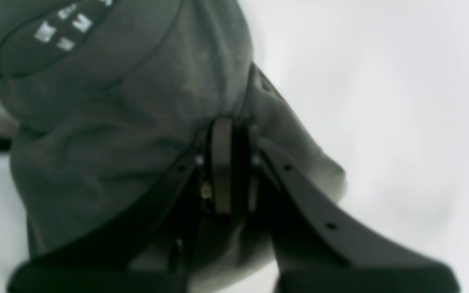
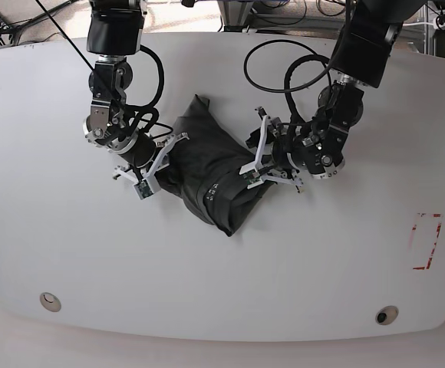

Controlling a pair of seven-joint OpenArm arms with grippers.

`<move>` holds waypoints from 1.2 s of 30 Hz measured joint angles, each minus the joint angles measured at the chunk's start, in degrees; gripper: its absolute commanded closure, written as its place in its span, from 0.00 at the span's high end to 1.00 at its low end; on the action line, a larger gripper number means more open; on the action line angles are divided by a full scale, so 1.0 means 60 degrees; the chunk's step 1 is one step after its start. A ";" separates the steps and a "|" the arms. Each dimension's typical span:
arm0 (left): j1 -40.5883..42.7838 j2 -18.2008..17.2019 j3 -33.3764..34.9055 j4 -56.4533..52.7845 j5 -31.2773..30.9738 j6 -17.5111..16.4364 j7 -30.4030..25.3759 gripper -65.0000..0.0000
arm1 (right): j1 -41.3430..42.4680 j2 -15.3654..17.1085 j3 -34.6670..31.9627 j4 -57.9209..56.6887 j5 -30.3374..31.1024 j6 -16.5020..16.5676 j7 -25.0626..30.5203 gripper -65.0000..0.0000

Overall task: Fold the T-shirt properly
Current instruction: 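Bring the left gripper back and grasp the shirt bundle's edge, then fold the bundle edge over with both grippers and flatten it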

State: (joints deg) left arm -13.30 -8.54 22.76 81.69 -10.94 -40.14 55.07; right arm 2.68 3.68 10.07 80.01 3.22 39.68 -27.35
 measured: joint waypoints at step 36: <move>-0.0204 0.0058 -0.2667 0.3595 0.0098 0.0058 0.2696 0.37 | -0.1570 -0.1490 -0.0007 0.5293 -0.0401 0.0044 -0.3563 0.08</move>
State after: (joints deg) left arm -14.52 -8.19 6.76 103.26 -10.35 -39.79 71.24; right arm -6.74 -5.26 10.02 111.77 0.82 39.94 -48.73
